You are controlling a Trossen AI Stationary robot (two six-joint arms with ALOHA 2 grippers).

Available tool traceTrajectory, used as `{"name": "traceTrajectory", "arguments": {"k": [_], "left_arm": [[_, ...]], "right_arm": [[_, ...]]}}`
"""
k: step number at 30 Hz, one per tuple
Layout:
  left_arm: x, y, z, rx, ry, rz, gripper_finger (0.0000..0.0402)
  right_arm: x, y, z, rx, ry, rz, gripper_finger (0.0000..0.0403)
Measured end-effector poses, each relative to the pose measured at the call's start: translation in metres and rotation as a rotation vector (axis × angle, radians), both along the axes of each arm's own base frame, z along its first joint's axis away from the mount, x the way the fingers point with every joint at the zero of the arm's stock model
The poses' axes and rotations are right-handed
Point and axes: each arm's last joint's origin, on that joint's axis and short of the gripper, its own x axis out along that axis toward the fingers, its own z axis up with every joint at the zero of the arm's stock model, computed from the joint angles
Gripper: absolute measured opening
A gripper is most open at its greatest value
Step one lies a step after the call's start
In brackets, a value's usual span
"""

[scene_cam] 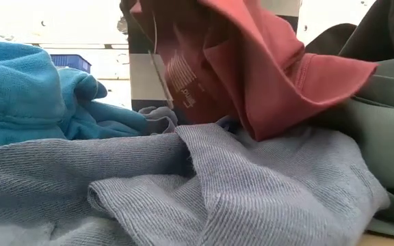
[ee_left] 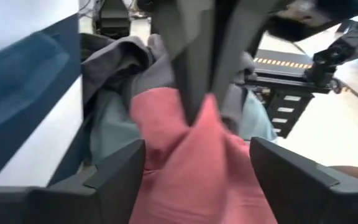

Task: Sort clothes
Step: Put the pink underwear into the blue laundry organizer

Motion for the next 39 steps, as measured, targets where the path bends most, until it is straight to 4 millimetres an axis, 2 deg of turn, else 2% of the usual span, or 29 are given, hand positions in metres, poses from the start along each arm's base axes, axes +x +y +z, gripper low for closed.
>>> {"name": "traceTrajectory", "arguments": {"k": [6,10,14,19,20,23,27,32,34,39], "left_arm": [[0.004,0.008,0.0,-0.003,0.003,0.036,0.031],[0.004,0.009,0.0,0.029,0.001,0.028,0.0283],[0.002,0.006,-0.003,0.114,0.018,0.002,0.0205],[0.0,0.002,-0.003,0.121,0.015,-0.014,0.0043],[0.0,0.001,-0.002,0.12,0.013,-0.018,0.0024],[-0.002,-0.002,-0.002,0.126,0.002,-0.03,0.0021],[-0.004,-0.008,-0.001,0.136,0.004,-0.05,0.0017],[-0.005,-0.015,0.007,0.157,-0.022,-0.076,0.0015],[-0.007,-0.017,0.017,0.172,-0.046,-0.09,0.0014],[-0.016,-0.013,0.06,0.155,-0.177,-0.136,0.0013]], "right_arm": [[0.004,0.002,0.005,0.005,-0.059,0.024,0.0],[0.004,0.003,0.006,0.006,-0.071,0.03,0.0],[0.004,0.003,0.006,0.008,-0.069,0.028,0.0],[0.0,0.006,0.009,-0.006,-0.078,0.043,0.0],[-0.001,0.007,0.009,0.004,-0.077,0.037,0.0001],[-0.004,0.012,0.008,0.008,-0.065,0.043,0.0015],[-0.011,0.018,0.008,-0.017,-0.044,0.05,0.006],[-0.035,0.02,0.027,0.004,-0.036,-0.039,0.0124],[-0.047,0.022,0.036,0.017,-0.056,-0.067,0.0142],[-0.076,0.038,0.053,-0.006,-0.13,-0.073,0.0164]]}}
